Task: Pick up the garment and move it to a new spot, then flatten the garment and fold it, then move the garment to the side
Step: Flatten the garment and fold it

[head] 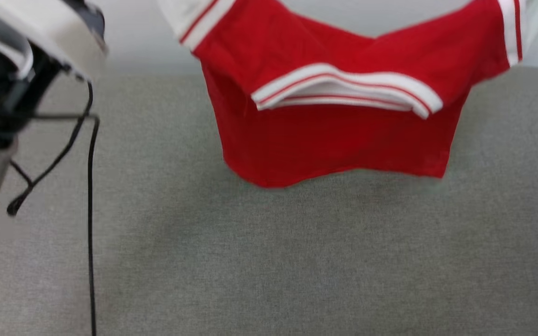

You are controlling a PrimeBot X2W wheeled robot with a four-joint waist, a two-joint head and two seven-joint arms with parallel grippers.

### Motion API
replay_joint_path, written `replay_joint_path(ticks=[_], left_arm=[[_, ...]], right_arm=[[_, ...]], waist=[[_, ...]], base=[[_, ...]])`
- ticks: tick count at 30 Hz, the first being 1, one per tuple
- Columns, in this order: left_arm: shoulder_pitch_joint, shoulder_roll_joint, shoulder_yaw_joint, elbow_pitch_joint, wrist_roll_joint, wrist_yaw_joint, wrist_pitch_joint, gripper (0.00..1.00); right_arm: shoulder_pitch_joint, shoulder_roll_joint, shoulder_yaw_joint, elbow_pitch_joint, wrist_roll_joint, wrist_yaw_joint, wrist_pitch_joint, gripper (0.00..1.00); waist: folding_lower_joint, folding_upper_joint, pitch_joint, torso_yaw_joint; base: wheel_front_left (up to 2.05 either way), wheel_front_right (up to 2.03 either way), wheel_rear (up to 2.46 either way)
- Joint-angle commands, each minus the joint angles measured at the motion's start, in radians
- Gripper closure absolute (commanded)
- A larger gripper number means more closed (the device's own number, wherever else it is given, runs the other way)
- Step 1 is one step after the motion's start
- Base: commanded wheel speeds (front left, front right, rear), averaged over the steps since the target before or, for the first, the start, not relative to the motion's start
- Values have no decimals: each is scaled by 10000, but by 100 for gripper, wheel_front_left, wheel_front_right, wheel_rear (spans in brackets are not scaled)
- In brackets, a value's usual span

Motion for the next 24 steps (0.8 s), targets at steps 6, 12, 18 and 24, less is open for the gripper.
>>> replay_joint_path(ticks=[6, 12, 18, 24], left_arm=[[-2583, -720, 18, 2061, 301, -438, -95, 100], [-4115, -1017, 237, 3385, 410, -613, -380, 100], [-5466, -1238, 275, 4765, 533, -813, -841, 100], [-6014, -1298, 220, 5913, 441, -995, -1433, 100]], right_arm=[[-2928, 378, 632, 1825, -897, -8, -241, 100], [-4706, 564, 904, 3144, -1419, -6, -659, 100], [-6289, 680, 1039, 4542, -1938, -8, -1207, 100], [-7098, 793, 1111, 5789, -2272, -8, -1856, 100]], waist=[[-1, -1, 1474, -71], [-1, -1, 2227, -81], [-1, -1, 2993, -73], [-1, -1, 3474, -35]], base=[[0, 0, 0], [0, 0, 0], [0, 0, 0], [0, 0, 0]])
